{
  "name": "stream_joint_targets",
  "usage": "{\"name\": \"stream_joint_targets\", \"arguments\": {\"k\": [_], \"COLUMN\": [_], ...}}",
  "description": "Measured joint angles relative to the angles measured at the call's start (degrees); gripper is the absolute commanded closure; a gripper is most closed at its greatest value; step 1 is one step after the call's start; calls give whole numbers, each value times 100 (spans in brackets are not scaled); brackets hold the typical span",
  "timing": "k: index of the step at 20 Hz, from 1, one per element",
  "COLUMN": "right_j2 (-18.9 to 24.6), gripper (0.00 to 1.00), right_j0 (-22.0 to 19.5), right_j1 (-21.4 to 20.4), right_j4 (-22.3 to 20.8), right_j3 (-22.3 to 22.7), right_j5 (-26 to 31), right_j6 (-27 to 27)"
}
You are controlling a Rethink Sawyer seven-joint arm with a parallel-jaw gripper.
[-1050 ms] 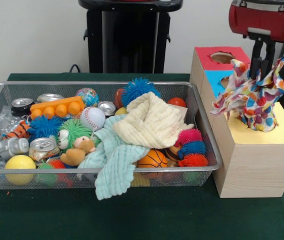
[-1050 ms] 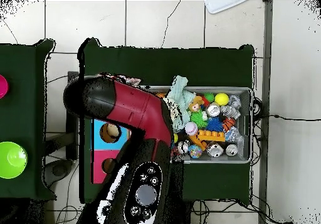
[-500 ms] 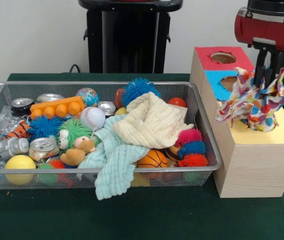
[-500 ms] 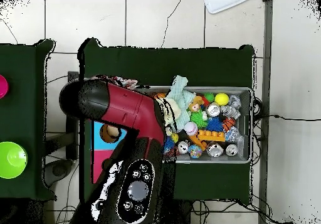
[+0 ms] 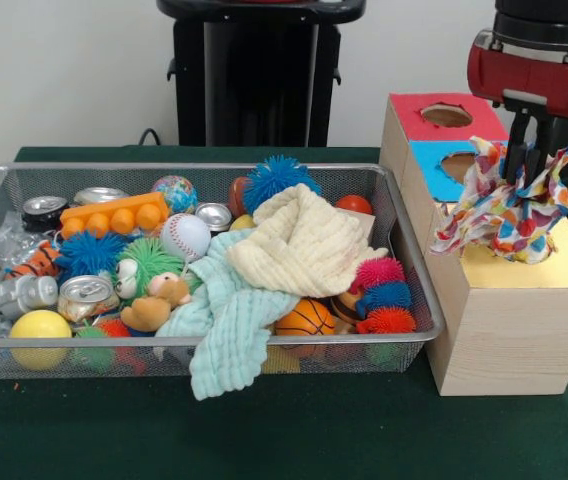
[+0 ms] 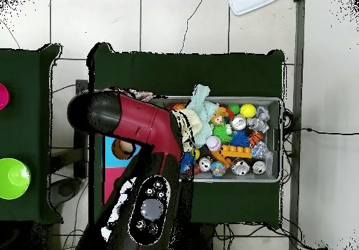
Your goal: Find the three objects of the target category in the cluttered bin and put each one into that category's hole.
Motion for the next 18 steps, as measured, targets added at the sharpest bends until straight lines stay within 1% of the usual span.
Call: {"name": "stream_joint_targets", "arguments": {"k": [18], "right_j2": [8], "gripper": [100], "right_j0": [-9], "right_j1": [49], "right_j4": [1], "right_j3": [150], "right_j5": [0], "right_j6": [0]}}
